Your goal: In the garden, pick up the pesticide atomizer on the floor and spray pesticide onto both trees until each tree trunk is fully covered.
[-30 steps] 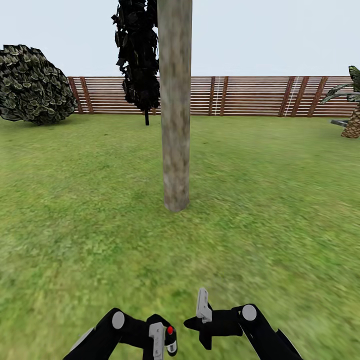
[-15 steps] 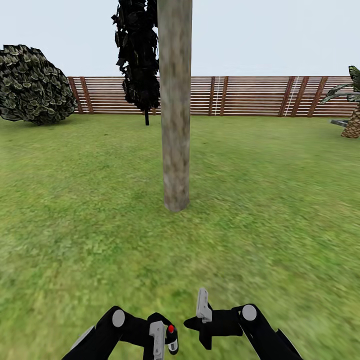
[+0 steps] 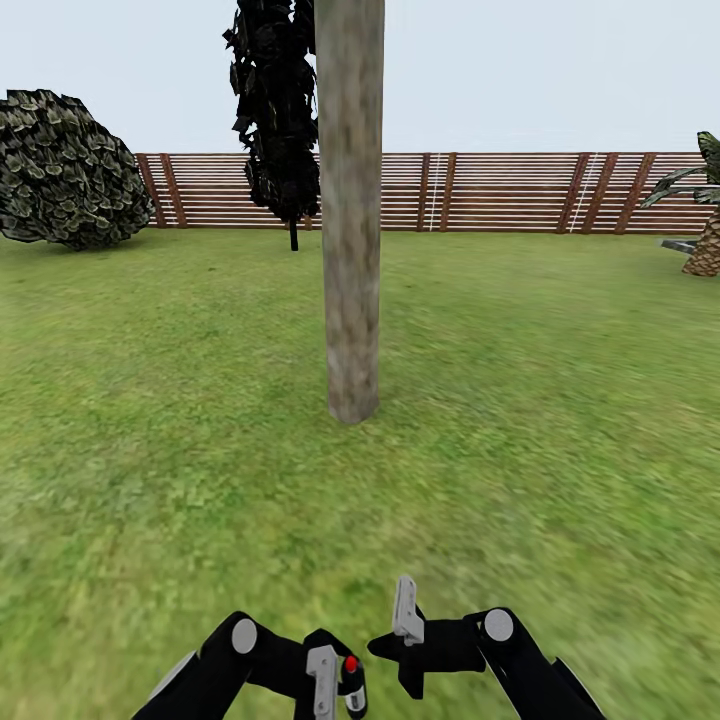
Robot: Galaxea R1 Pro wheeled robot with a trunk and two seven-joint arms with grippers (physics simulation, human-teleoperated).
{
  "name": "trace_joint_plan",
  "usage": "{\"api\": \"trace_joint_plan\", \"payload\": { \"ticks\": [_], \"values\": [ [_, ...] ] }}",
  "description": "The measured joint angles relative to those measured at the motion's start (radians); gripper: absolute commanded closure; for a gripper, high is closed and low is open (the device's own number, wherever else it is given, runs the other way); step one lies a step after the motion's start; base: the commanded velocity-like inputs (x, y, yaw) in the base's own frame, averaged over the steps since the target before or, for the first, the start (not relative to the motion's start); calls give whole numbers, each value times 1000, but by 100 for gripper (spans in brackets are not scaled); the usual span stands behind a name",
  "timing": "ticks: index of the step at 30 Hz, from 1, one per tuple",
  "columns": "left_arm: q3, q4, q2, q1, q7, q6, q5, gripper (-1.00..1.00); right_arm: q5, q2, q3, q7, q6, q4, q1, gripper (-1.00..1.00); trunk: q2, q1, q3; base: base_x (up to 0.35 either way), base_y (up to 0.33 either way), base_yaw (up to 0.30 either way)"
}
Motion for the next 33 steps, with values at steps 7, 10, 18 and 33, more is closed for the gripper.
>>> {"api": "trace_joint_plan", "payload": {
  "ticks": [7, 10, 18, 33],
  "values": [
    [1, 0, -9, -1, 3, 0, 2, 100, 0, 0, 0, 0, 0, 0, 0, 100, 0, 0, 0, 0, 0, 0],
    [2, 0, -10, -1, 6, -1, 2, 100, 0, 0, 0, 0, 0, 0, 0, 100, 0, 0, 0, 0, 0, 0],
    [3, -1, -11, -1, 9, -2, 6, 100, 0, 0, 0, 0, 0, 0, 0, 100, 0, 0, 0, 0, 0, 0],
    [11, -18, -22, -1, 9, -3, 7, 100, 0, 0, 0, 0, 0, 0, 0, 100, 0, 0, 0, 0, 0, 0]
  ]
}}
